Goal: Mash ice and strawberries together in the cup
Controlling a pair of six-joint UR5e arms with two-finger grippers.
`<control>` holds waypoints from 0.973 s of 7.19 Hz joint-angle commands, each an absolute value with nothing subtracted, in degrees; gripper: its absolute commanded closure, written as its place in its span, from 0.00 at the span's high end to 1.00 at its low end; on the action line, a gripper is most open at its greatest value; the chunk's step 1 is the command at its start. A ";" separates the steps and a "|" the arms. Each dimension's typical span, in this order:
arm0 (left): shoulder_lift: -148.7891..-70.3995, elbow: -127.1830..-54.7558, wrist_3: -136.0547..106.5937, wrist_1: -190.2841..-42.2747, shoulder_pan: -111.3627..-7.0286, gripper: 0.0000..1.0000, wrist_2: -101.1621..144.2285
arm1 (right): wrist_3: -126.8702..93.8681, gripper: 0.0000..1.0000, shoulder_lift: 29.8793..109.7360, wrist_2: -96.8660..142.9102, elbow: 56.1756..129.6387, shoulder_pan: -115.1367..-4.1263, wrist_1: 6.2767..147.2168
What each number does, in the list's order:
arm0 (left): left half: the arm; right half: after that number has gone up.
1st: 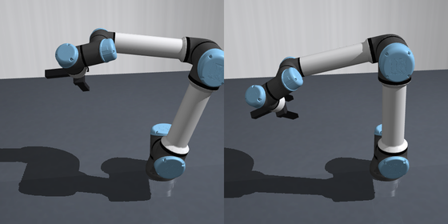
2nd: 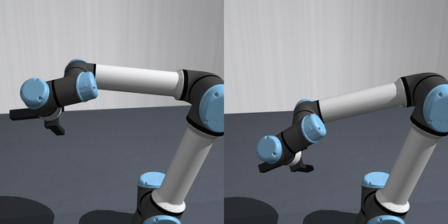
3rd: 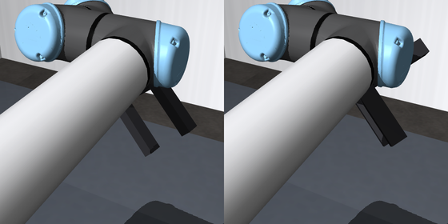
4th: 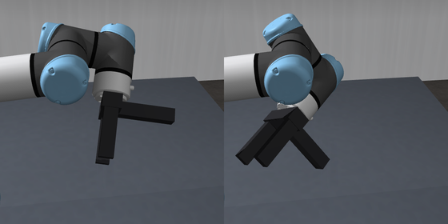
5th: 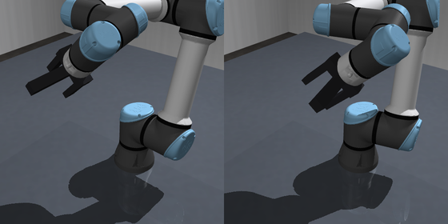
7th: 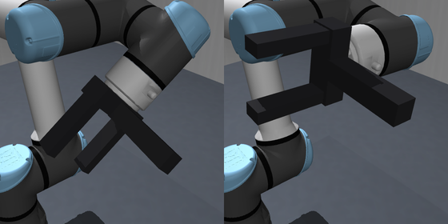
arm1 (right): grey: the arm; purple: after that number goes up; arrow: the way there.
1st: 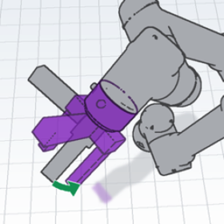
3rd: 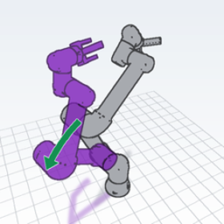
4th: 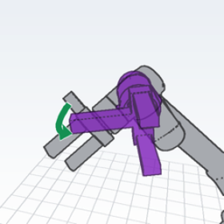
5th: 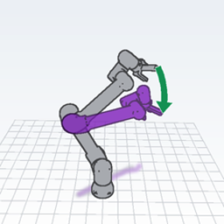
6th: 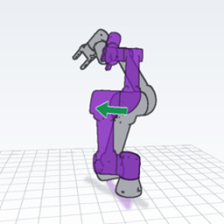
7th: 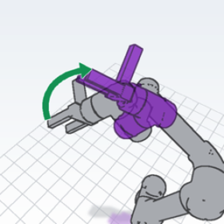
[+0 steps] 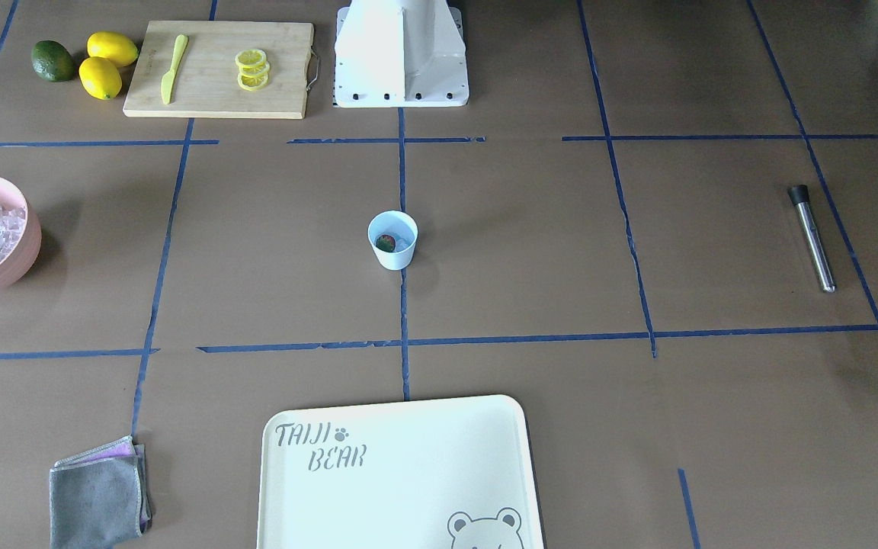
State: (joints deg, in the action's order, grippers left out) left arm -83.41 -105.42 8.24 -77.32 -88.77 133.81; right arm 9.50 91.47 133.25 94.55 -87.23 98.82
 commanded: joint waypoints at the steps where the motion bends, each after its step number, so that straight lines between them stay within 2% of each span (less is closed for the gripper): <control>1: -83.50 -104.42 8.35 -79.17 -88.68 1.00 133.95 | 9.32 1.00 91.05 133.50 92.73 -87.01 96.26; 3: -83.23 -104.59 8.17 -80.24 -88.68 1.00 133.94 | 9.40 1.00 89.40 133.77 88.97 -86.66 95.71; 7: -83.23 -104.41 8.26 -79.89 -86.06 1.00 133.95 | 9.49 1.00 88.86 133.86 88.68 -86.66 95.71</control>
